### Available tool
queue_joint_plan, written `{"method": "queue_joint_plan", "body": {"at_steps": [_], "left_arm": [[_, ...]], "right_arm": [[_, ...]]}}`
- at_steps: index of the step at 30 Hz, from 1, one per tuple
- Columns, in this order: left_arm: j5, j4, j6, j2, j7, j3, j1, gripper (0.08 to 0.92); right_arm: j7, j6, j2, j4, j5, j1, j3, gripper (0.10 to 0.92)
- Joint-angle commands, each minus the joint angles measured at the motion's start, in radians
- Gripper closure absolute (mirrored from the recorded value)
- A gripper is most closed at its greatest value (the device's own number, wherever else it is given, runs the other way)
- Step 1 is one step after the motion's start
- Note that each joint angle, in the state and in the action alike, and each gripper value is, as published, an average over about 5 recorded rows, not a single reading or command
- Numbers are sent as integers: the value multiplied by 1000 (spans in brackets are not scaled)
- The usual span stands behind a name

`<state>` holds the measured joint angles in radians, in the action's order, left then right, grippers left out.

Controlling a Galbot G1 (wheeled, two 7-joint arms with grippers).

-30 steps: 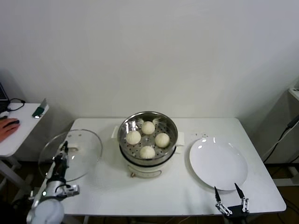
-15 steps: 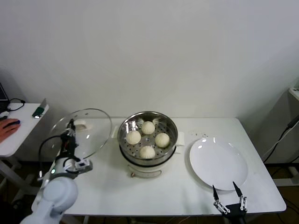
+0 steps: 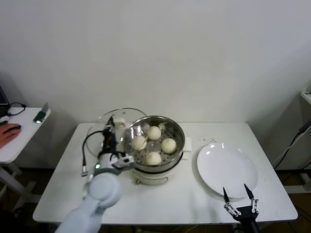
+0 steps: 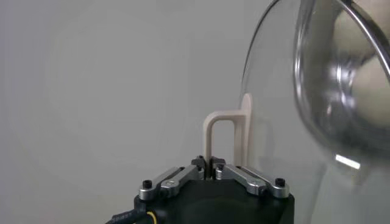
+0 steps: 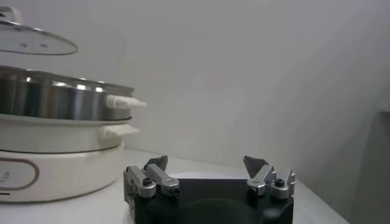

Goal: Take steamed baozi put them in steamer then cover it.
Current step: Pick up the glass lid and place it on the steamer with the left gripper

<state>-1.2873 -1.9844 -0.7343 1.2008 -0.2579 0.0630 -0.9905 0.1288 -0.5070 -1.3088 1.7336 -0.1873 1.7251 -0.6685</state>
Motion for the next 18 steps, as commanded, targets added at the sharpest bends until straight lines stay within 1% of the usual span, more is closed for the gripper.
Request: {"method": "queue_joint_plan", "body": {"at_steps": [1, 5, 8, 15, 18], "left_arm": [[-197, 124, -51, 217, -87, -211, 128, 852], [-229, 164, -51, 278, -86, -239, 132, 852], [-247, 187, -50, 309, -82, -250, 128, 852], [-275, 220, -46, 347, -62, -251, 105, 852], [-284, 231, -42, 352, -49, -247, 96, 852]], "right_arm": [[2, 23, 7, -5, -2, -8, -6, 203], [3, 20, 10, -6, -3, -7, -12, 203], [3, 17, 14, -4, -5, -5, -18, 203], [2, 13, 24, 1, -24, 2, -30, 203], [3, 13, 21, 11, -28, 9, -28, 203]]}}
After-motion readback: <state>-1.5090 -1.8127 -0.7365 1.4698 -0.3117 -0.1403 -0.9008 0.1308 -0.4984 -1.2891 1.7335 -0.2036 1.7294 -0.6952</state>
